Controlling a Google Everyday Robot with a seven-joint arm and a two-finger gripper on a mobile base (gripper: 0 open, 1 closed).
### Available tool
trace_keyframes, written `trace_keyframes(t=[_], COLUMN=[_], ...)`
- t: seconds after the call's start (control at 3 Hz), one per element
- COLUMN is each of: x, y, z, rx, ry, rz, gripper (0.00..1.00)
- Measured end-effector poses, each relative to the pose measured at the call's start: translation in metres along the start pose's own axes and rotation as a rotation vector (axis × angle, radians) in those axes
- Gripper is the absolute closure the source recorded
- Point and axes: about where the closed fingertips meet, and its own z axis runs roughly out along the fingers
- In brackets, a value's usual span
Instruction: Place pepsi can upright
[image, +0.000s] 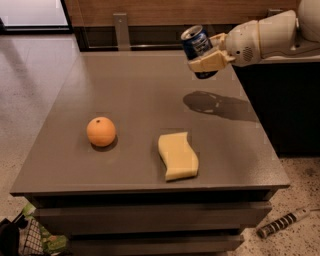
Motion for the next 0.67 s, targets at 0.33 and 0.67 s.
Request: trace_keyframes(t=[0.33, 0.67], x=[-0.006, -0.009], y=[0.003, 0.011], z=[0.029, 0.045], rx=[-0.106, -0.163], ry=[-0.038, -0.067], rz=[0.029, 0.055], gripper=[1.0, 1.0])
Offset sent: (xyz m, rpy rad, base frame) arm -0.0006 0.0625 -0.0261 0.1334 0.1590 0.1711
